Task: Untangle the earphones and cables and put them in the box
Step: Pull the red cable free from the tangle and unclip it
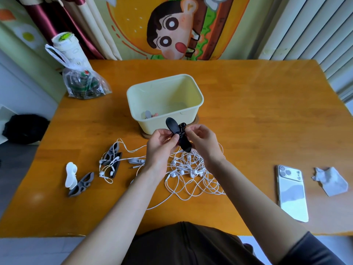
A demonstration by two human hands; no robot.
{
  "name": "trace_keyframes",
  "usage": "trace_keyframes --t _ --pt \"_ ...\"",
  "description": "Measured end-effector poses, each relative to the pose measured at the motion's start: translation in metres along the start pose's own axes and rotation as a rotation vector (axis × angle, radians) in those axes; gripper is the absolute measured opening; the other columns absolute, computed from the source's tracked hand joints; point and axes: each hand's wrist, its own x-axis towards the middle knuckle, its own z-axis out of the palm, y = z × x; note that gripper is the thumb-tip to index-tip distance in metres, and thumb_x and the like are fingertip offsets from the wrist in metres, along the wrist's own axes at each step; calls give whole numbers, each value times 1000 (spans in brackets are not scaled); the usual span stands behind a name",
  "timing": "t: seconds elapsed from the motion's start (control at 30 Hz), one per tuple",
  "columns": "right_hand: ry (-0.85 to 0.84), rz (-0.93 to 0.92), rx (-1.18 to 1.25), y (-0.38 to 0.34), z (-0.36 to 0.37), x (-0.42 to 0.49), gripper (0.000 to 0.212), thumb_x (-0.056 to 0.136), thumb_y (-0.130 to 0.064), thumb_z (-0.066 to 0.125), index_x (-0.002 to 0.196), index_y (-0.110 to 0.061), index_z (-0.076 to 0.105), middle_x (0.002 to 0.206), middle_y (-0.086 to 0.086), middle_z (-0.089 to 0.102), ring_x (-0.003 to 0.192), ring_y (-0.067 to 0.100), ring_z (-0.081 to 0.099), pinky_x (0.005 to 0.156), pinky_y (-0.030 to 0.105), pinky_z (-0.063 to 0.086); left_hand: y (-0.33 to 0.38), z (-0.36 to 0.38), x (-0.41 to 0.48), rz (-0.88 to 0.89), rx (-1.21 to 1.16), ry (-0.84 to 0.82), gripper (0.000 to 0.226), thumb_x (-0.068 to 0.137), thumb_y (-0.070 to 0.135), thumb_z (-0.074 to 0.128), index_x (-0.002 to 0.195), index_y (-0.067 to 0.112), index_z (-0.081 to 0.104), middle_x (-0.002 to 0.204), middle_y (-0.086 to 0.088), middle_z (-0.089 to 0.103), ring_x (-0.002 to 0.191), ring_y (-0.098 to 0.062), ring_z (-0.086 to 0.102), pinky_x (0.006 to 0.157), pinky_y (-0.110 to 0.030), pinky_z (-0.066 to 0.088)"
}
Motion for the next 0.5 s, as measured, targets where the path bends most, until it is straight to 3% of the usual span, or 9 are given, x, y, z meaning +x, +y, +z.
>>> trace_keyframes --t 0.13,0.23,0.27,0.37,0.5 --pt "-22 22 39 -4 2 9 9 91 -22 60 96 -15 55 97 18 64 90 24 63 88 44 53 5 0 9 -2 -34 -13 16 89 -8 55 95 8 56 100 -9 69 97 -19 68 81 -25 55" --pt "-28 -29 36 -10 5 11 20 92 -19 59 107 -12 48 92 6 60 87 16 61 72 20 54 10 0 18 3 -99 0 14 90 -8 53 94 5 55 100 -12 68 95 -21 67 81 -26 57" --pt "-31 -61 -1 -11 7 11 26 91 -19 60 111 -12 46 93 1 58 86 11 59 68 14 51 12 -1 21 4 -133 9 13 91 -8 52 93 5 54 99 -12 67 94 -21 67 81 -26 57" --pt "-85 -177 -240 -9 14 11 40 84 -24 68 116 -13 46 98 -7 55 86 6 57 72 15 50 20 0 31 24 -192 56 13 92 -8 51 92 6 52 98 -12 66 91 -22 65 75 -24 58" --pt "-71 -304 -461 -15 19 22 29 83 -23 70 109 -12 62 87 -10 62 72 -5 55 66 3 41 32 -3 48 78 -96 97 13 92 -3 55 99 7 50 105 -12 64 95 -22 66 77 -29 58"
